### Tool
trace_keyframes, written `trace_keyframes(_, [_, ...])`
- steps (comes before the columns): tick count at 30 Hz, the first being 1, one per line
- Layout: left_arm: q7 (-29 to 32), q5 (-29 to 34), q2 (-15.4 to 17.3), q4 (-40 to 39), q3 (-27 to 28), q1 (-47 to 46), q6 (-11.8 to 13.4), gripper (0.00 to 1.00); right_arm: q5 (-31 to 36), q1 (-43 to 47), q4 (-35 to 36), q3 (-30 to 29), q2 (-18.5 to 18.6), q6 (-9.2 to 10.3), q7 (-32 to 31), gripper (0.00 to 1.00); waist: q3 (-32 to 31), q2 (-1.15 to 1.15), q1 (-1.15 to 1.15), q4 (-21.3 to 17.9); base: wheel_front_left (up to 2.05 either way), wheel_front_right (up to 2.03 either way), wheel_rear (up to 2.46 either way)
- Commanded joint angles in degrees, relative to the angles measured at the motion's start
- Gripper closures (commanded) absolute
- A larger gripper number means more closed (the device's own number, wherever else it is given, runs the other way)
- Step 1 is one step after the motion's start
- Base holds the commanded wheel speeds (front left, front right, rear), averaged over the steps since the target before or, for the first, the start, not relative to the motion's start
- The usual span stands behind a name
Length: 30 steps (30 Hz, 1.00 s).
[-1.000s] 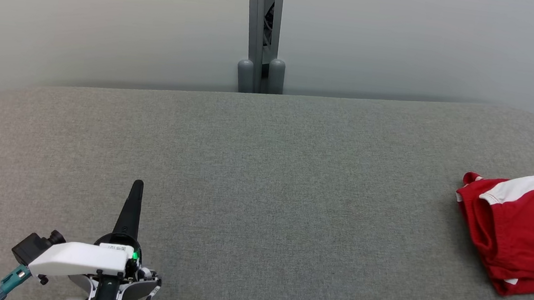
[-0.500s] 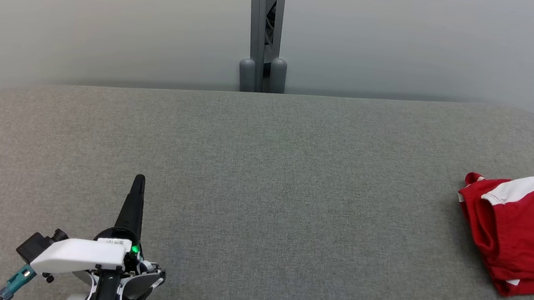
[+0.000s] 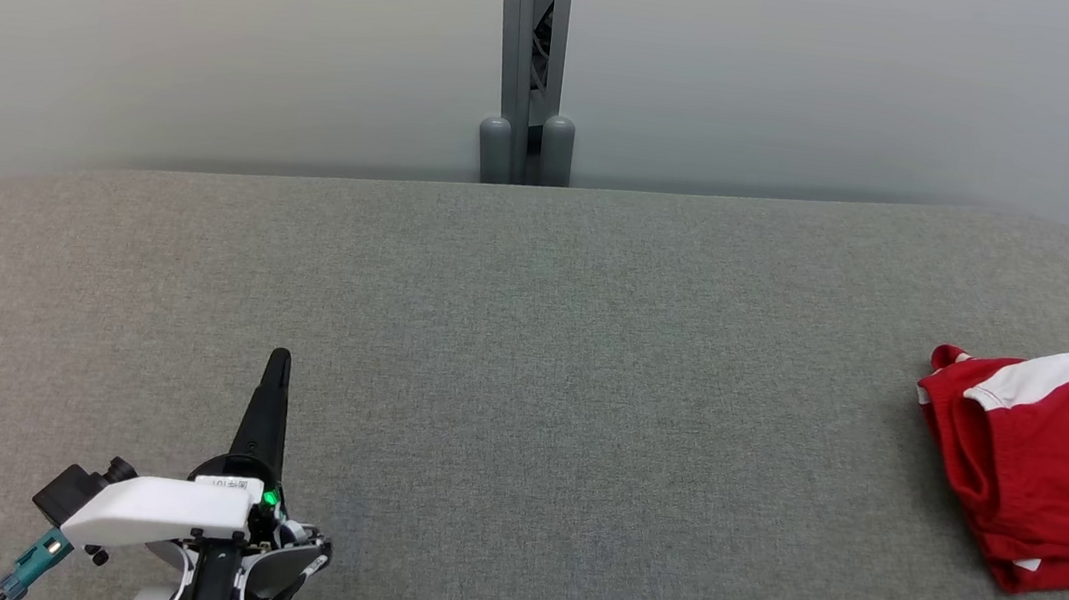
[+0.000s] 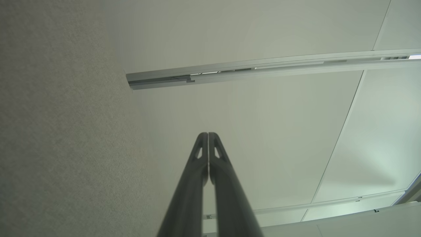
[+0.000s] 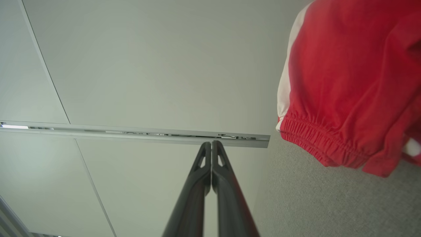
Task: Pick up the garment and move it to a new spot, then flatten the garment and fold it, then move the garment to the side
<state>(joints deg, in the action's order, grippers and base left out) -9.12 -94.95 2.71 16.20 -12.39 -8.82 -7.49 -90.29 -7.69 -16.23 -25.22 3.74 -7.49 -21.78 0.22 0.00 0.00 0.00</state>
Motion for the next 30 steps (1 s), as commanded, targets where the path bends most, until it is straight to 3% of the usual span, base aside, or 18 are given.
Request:
trace_keyframes(1, [-0.04,-0.13,0.11,0.07,0.22,-1.14,-0.31,1.00,-0.29,-0.40,-0.21,-0.02,0.06,0.00,-0.27,1.00,0.00,0.00,0.00,0.00,0.00,0.00,0.00])
trace_keyframes(30, [-0.05,-0.13,0.11,0.05,0.21,-1.14,-0.30,1.00,-0.08,-0.48,-0.21,-0.20,-0.02,0.00,-0.40,1.00,0.00,0.00,0.00,0.00,0.00,0.00,0.00])
